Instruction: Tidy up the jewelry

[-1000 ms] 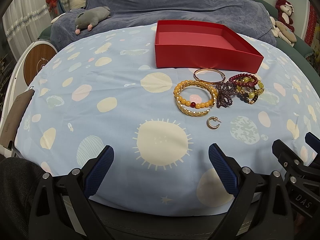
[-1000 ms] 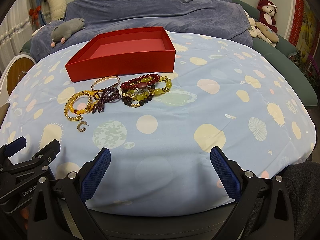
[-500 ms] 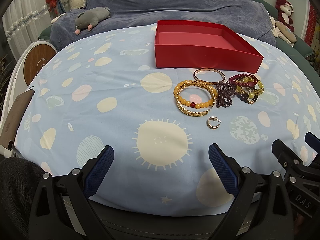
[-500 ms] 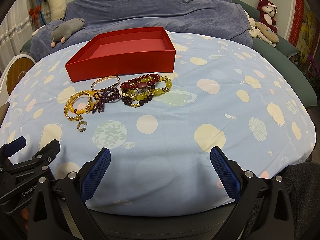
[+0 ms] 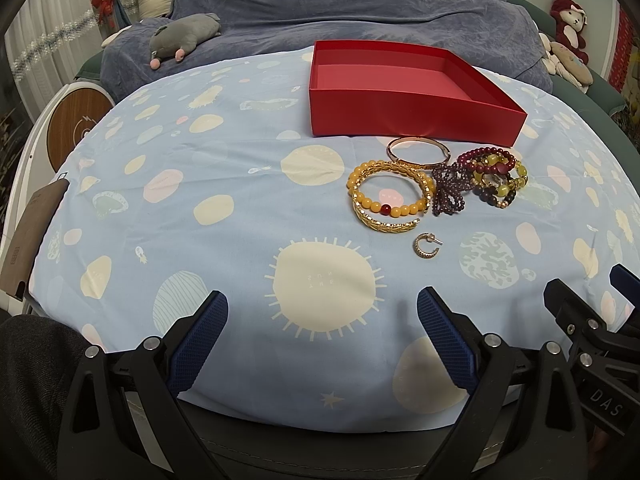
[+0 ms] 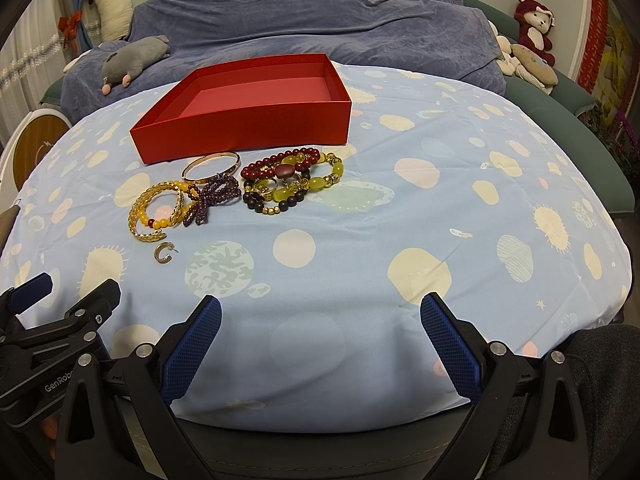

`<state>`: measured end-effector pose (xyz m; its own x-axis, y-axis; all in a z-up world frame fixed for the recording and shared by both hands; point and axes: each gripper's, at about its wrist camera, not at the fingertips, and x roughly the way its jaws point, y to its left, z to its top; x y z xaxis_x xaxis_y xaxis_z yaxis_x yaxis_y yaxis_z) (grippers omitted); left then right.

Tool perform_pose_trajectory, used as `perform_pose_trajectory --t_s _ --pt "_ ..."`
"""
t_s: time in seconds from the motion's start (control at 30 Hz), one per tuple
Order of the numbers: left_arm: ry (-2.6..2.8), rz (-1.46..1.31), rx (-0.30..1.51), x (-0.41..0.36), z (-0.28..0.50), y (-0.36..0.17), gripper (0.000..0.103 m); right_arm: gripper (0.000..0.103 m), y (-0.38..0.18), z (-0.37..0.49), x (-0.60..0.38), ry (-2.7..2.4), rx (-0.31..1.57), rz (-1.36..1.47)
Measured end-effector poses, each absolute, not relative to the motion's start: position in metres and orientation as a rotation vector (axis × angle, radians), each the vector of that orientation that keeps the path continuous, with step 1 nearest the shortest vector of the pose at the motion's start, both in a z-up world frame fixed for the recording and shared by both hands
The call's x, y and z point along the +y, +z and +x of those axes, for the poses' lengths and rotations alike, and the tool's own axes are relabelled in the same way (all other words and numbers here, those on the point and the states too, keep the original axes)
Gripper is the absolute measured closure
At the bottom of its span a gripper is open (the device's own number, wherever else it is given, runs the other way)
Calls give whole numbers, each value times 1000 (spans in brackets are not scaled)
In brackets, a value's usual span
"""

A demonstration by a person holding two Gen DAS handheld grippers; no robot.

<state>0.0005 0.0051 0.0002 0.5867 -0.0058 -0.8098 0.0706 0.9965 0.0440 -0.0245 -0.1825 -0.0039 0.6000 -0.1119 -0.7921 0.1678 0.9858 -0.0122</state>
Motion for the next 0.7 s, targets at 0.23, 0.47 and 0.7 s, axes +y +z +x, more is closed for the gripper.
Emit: perform_pose_trajectory --t_s 0.23,0.47,0.7 --pt "-42 27 956 12 3 2 11 7 -3 -24 -188 -179 910 86" --pt "-47 -19 948 20 11 10 11 7 0 -21 -197 -205 920 108" --pt "-76 -42 958 11 31 12 10 7 3 -11 -205 -221 933 109"
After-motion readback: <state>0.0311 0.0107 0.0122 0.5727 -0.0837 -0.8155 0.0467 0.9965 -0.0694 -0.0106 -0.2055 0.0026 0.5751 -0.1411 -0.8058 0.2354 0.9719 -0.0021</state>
